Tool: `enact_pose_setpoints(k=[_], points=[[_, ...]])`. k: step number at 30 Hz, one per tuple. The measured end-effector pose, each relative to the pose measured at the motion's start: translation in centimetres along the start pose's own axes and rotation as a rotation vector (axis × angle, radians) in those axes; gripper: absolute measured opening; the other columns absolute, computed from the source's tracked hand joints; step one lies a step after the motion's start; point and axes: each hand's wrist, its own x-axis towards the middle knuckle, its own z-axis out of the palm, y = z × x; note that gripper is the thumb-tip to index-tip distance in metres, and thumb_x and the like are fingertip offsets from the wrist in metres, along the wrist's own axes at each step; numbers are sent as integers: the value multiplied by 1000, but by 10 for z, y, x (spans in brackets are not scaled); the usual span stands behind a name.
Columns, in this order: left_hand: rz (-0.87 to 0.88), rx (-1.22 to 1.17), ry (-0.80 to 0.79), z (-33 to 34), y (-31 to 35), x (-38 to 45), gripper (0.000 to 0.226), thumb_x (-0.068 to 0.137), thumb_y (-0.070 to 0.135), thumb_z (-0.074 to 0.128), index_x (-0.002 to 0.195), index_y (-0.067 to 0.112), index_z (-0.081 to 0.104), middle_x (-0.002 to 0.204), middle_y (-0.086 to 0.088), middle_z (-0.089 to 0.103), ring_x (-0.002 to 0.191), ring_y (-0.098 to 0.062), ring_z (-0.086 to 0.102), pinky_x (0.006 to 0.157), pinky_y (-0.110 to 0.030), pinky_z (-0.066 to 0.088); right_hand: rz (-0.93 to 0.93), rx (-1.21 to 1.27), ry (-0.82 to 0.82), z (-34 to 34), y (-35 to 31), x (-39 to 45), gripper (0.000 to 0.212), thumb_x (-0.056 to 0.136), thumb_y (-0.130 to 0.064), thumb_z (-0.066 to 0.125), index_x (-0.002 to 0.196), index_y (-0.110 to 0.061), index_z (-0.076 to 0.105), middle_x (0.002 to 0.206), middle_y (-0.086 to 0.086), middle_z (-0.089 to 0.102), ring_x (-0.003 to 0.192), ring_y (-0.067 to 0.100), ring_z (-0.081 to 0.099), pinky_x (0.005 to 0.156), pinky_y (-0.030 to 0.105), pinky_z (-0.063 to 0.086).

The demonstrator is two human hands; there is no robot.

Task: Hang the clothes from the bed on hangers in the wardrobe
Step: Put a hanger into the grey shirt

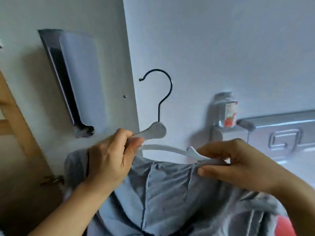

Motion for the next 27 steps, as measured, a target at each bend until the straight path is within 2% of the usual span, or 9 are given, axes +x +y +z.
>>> enact_pose_setpoints(k=[2,5,7,10,12,16,21,24,27], points=[[35,-115,-15,28,32,0,35,99,46,33,81,19,46,49,-2,51,60,-24,45,51,-27,27,63,-24,131,-12,11,-30,41,65,-70,62,90,-38,69,74,-11,67,68,0,59,65,19,46],[56,-240,-78,65,68,5,46,98,45,35,75,11,55,49,4,49,41,-14,43,42,-17,20,181,-165,315,-22,22,-68,27,70,-62,62,87,-41,65,63,-10,62,56,1,53,53,17,39],[76,-356,-127,88,93,11,43,96,44,37,75,11,55,50,6,50,40,-12,44,46,-5,13,287,-272,440,-26,28,-93,24,71,-55,60,88,-39,63,66,-14,63,60,2,57,54,18,41],[126,-546,-168,118,128,18,37,96,44,36,80,16,53,55,8,54,44,-8,46,49,-3,19,440,-400,607,-27,33,-124,32,70,-57,54,83,-31,66,71,-13,65,67,4,58,63,22,43],[167,-664,-194,136,154,24,44,98,48,33,79,15,55,56,8,54,48,-10,47,50,-3,21,534,-471,739,-27,31,-144,24,71,-51,59,79,-30,67,70,-13,64,68,5,58,64,22,43],[254,-967,-231,163,201,37,47,97,49,35,79,11,57,58,8,55,52,-11,51,42,-15,33,707,-650,992,-30,18,-172,13,71,-42,67,78,-32,70,64,-20,62,69,2,58,63,12,41],[396,-1142,-261,181,252,50,36,91,47,44,93,15,59,82,4,59,75,-9,50,69,-23,39,906,-733,1220,-35,-12,-201,17,67,-39,74,83,-41,70,70,-25,63,72,10,64,73,30,49],[445,-1158,-211,182,278,53,43,89,48,45,100,11,63,93,-3,63,88,-19,53,84,-30,36,951,-774,1287,-41,-33,-220,20,67,-40,73,83,-46,64,74,-19,66,73,8,63,76,30,49],[443,-1232,-202,177,305,55,45,88,47,46,107,10,64,99,-6,64,94,-25,54,90,-35,35,1003,-808,1322,-50,-56,-240,20,67,-43,76,85,-43,67,77,-12,69,69,8,61,72,27,48]])
